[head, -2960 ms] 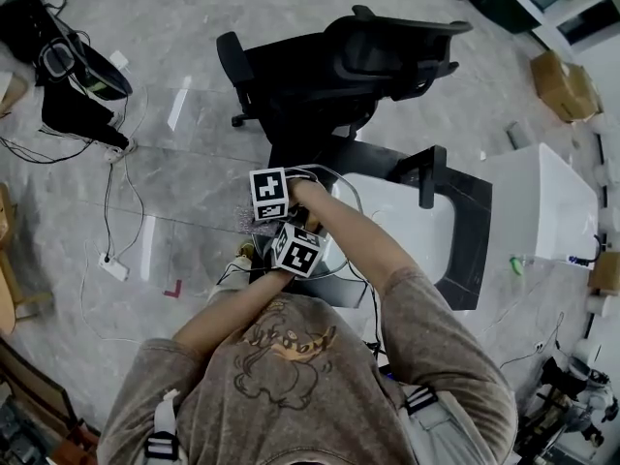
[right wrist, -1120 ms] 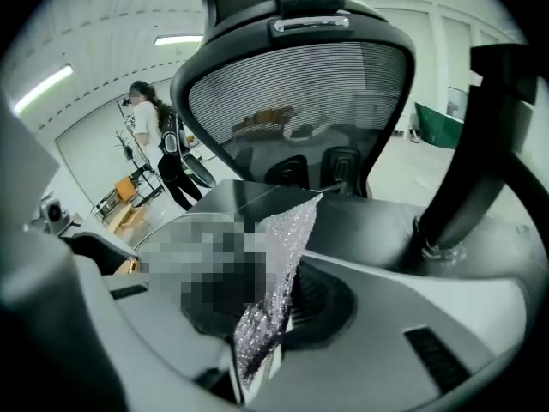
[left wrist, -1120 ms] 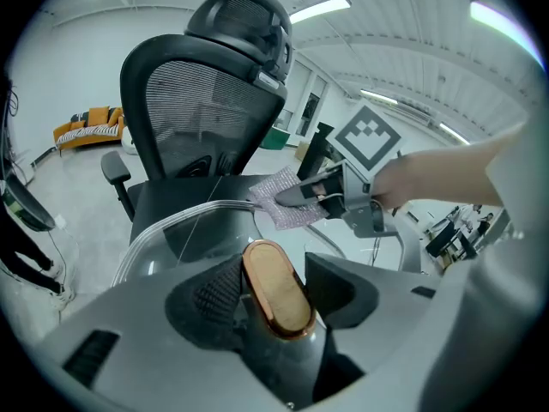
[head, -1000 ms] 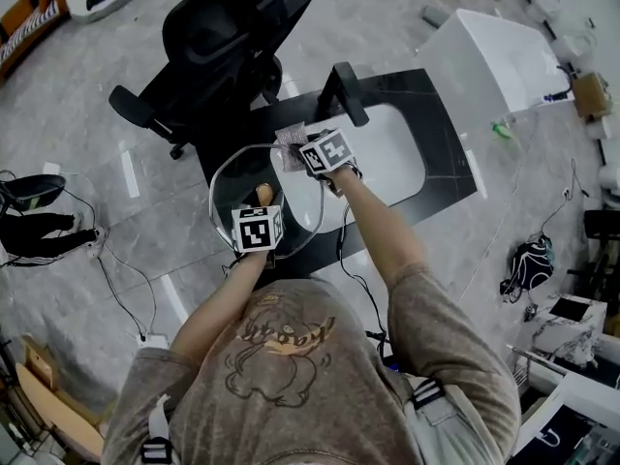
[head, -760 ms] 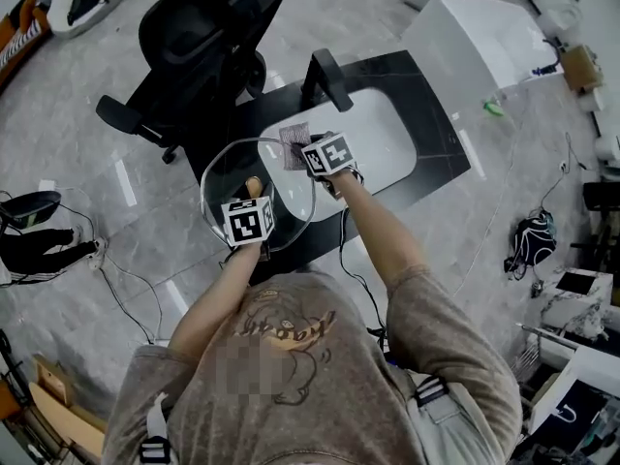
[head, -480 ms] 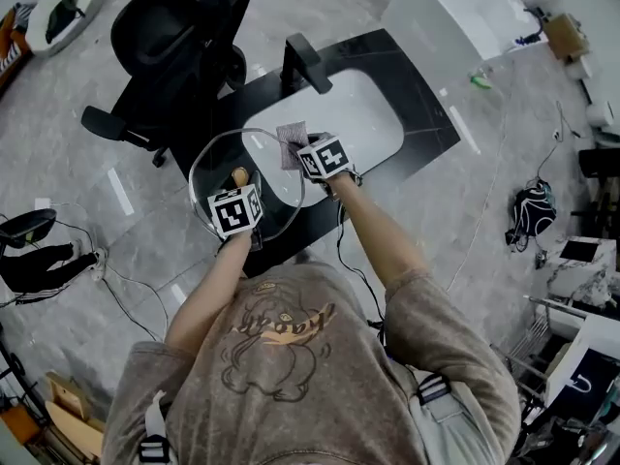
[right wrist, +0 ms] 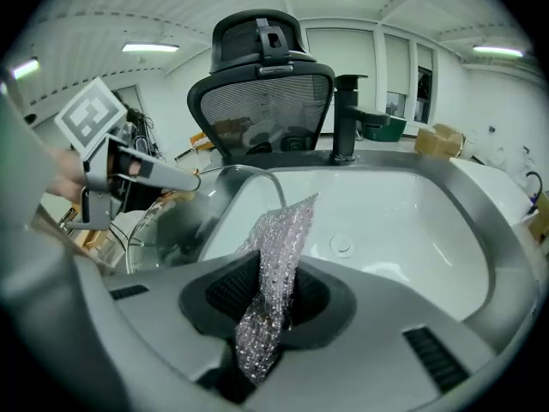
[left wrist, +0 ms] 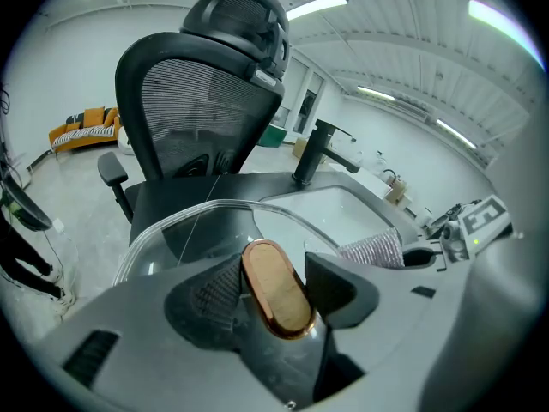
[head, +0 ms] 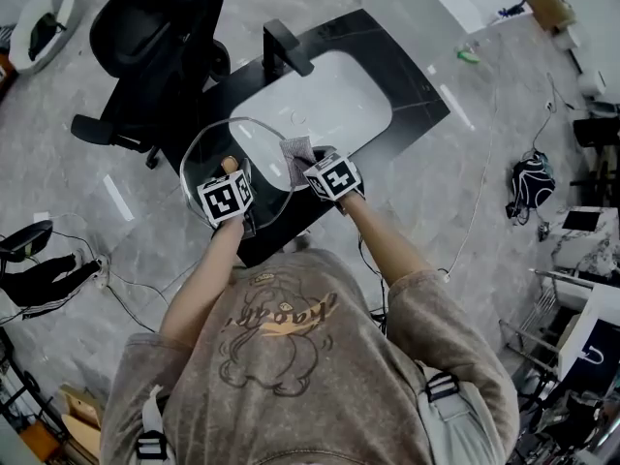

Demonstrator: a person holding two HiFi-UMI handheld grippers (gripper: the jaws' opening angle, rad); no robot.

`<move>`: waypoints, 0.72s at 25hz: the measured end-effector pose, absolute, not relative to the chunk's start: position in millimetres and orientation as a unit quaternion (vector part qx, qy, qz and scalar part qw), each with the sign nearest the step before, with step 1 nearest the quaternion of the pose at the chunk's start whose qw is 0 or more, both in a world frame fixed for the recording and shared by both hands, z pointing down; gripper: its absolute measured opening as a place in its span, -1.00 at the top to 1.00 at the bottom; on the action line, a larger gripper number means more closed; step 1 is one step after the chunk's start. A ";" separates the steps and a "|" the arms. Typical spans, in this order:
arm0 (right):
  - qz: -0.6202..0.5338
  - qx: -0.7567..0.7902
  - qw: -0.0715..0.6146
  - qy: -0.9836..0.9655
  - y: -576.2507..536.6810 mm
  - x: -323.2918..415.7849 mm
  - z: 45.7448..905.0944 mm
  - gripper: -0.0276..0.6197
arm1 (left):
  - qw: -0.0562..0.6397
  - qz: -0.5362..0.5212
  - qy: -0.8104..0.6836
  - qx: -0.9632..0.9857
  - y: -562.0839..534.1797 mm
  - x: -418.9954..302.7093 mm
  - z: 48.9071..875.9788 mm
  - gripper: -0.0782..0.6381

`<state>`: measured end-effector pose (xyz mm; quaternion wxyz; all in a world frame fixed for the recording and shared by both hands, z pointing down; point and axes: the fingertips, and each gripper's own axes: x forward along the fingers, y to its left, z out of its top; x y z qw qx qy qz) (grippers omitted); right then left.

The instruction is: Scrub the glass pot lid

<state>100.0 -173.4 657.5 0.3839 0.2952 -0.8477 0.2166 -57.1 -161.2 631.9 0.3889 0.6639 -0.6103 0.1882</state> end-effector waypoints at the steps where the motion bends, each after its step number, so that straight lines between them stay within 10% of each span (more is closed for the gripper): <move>1: 0.214 0.295 0.385 -0.848 -166.6 100.9 657.7 0.64 | 0.389 0.188 -0.610 0.664 -161.7 -57.0 632.7 0.10; 18: 0.161 0.153 0.429 -0.876 -46.4 37.7 648.9 0.64 | 0.391 0.198 -0.608 0.662 -160.6 -55.8 630.8 0.10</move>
